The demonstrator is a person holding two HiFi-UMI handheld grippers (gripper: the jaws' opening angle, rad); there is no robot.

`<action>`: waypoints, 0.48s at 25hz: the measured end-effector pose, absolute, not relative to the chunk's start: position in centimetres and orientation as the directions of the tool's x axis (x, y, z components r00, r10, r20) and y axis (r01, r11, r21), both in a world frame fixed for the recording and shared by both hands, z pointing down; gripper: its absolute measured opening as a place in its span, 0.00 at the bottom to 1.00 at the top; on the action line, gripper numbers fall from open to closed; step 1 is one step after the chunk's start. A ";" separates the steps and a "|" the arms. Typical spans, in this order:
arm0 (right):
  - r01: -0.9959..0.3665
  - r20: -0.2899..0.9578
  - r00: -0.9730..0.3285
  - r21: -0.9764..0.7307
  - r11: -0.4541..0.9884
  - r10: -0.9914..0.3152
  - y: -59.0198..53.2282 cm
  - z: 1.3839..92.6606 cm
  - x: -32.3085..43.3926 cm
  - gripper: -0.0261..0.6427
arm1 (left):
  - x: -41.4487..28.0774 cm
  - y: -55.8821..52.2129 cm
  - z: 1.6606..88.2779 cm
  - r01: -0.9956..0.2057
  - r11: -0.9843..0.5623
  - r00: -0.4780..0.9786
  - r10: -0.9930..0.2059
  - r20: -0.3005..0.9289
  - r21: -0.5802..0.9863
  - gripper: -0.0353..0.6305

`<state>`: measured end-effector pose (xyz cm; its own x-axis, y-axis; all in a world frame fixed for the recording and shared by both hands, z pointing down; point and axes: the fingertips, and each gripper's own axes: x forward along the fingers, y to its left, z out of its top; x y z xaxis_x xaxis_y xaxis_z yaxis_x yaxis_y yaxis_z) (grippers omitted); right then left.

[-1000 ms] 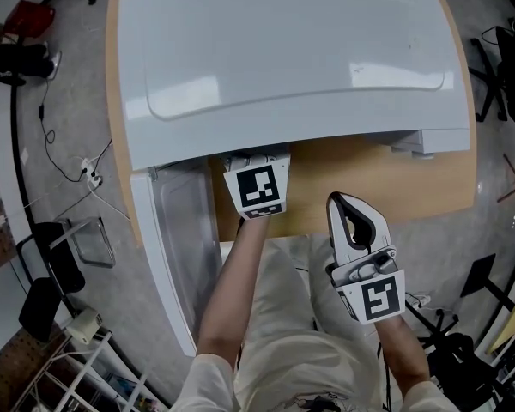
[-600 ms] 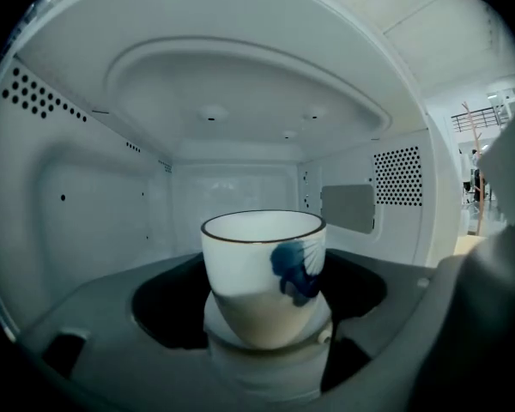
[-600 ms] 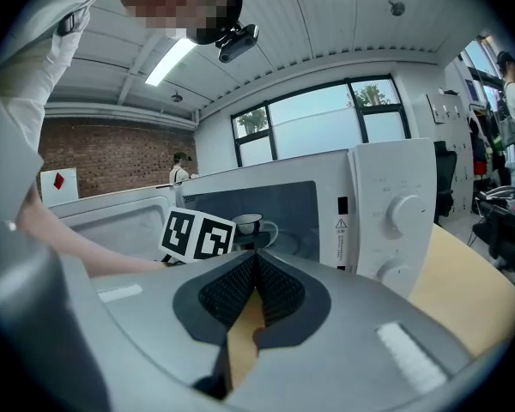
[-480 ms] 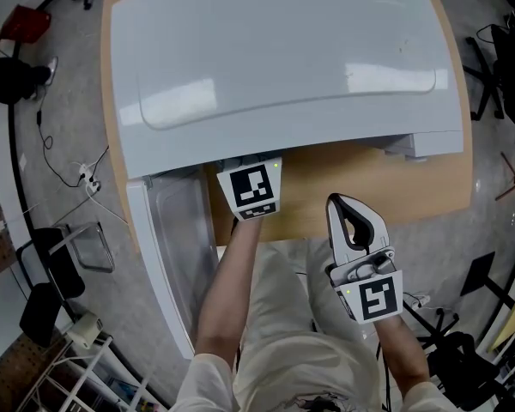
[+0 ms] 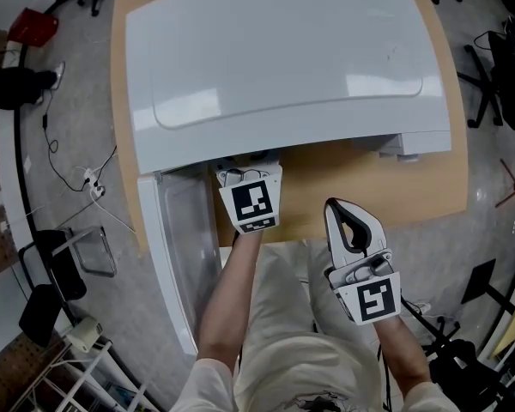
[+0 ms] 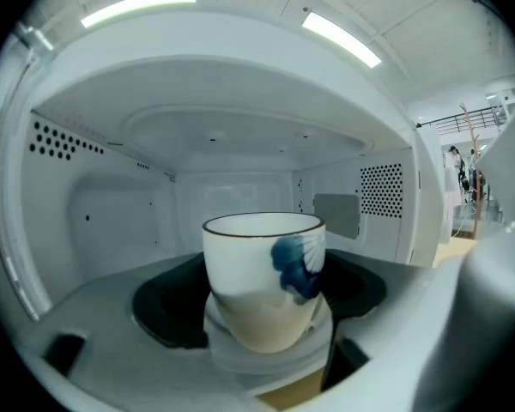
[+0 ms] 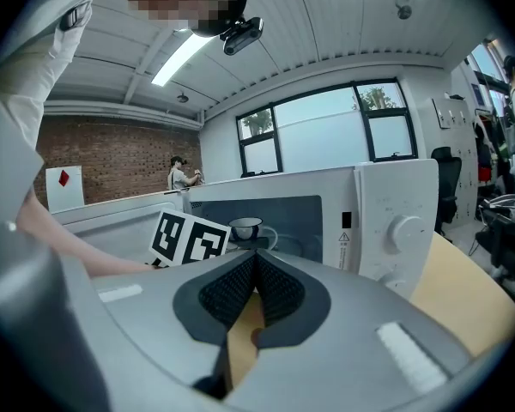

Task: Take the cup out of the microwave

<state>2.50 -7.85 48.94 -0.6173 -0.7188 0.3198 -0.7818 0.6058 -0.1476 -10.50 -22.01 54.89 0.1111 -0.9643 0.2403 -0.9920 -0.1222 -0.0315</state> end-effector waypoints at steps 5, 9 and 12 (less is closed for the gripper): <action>-0.783 0.295 -0.618 -0.153 0.602 -0.729 -7.5 47.6 2.4 0.05 | -9.9 -18.5 54.1 -0.992 -0.124 0.112 -0.955 0.275 -0.024 0.63; -0.771 0.292 -0.633 -0.150 0.619 -0.717 -7.2 46.8 2.3 0.05 | -9.3 -15.5 53.6 -0.992 -0.124 0.113 -0.947 0.300 -0.016 0.63; -0.771 0.289 -0.633 -0.149 0.620 -0.718 -7.1 46.1 2.5 0.05 | -8.7 -13.5 53.4 -0.991 -0.131 0.119 -0.938 0.326 -0.013 0.63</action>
<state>2.47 -7.07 46.12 -0.6330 -0.7181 0.2892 -0.7708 0.6195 -0.1487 -8.70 -13.50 53.37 0.1194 -0.9379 0.3258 -0.9914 -0.1306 -0.0126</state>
